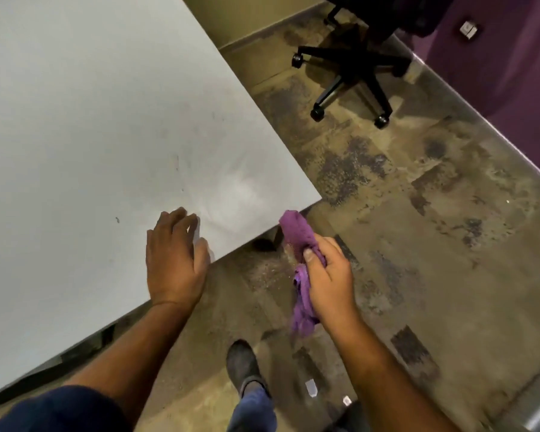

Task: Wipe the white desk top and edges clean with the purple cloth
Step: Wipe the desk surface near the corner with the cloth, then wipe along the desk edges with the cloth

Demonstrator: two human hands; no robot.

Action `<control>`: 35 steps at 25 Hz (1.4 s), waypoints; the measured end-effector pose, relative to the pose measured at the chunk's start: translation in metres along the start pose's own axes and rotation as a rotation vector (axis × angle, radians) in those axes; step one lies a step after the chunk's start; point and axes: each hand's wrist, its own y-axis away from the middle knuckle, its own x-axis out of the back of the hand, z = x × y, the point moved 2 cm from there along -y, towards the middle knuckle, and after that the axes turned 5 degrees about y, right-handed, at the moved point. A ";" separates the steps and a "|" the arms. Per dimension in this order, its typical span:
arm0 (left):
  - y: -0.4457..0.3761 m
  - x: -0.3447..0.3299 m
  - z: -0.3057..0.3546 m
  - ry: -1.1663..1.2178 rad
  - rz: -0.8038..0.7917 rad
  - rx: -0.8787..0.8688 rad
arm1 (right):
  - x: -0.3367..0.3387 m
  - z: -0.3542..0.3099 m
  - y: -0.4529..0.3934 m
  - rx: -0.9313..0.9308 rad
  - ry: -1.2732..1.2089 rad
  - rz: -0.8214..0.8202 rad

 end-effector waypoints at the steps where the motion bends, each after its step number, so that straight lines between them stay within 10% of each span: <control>1: 0.002 0.001 0.008 -0.003 -0.068 -0.077 | 0.007 0.009 0.003 -0.080 -0.056 0.025; 5: -0.018 -0.013 0.046 -0.119 -0.257 -0.327 | 0.016 0.033 0.006 -0.196 -0.207 0.050; 35: -0.049 -0.030 0.025 -0.348 -0.313 -0.517 | -0.087 0.119 0.006 -0.283 -0.824 0.543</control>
